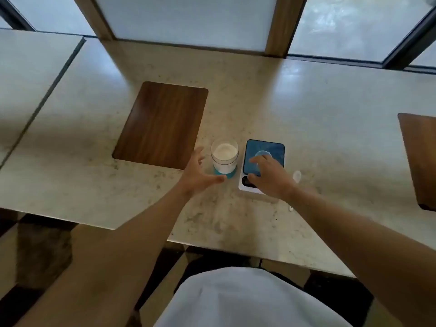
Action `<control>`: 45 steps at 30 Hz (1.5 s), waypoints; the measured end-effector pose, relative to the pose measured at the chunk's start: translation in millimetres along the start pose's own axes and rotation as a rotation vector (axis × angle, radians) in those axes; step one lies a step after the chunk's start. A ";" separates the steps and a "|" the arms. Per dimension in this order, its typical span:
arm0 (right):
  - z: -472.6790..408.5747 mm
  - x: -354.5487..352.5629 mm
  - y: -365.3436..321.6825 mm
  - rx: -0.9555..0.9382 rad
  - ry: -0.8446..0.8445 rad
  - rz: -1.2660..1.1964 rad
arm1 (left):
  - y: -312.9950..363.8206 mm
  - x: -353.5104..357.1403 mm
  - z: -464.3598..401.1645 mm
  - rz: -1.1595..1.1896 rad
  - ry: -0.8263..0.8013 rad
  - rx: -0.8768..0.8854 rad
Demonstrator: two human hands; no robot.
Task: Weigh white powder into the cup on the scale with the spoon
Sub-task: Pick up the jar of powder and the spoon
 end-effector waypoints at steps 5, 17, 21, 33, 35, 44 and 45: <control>-7.7 6.3 -3.5 0.051 0.077 0.005 | -0.6 10.0 -25.1 -0.004 -0.083 0.046; -16.1 16.0 16.2 0.107 0.122 -0.076 | 6.7 19.3 -44.3 0.000 -0.082 0.296; -22.4 8.7 25.3 0.075 0.120 -0.049 | 6.6 25.9 -50.6 -0.029 -0.087 0.325; -29.0 9.2 38.4 0.079 0.082 -0.056 | 3.3 39.9 -49.0 0.088 0.086 0.398; -34.2 10.2 38.2 0.077 0.072 -0.061 | 3.8 43.3 -54.6 0.074 0.092 0.380; -44.5 10.6 26.1 -0.020 0.113 -0.063 | 2.3 47.6 -55.7 0.047 0.106 0.386; -45.7 9.8 25.5 -0.027 0.111 -0.061 | 2.3 47.1 -55.6 0.051 0.105 0.384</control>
Point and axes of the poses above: each hand's wrist, its own z-axis away from the middle knuckle, its own x-axis out of the palm, y = z × x, the point moved 1 cm from there along -z, towards the middle knuckle, and after that the axes turned 13 degrees about -x, right-handed, at the moved point
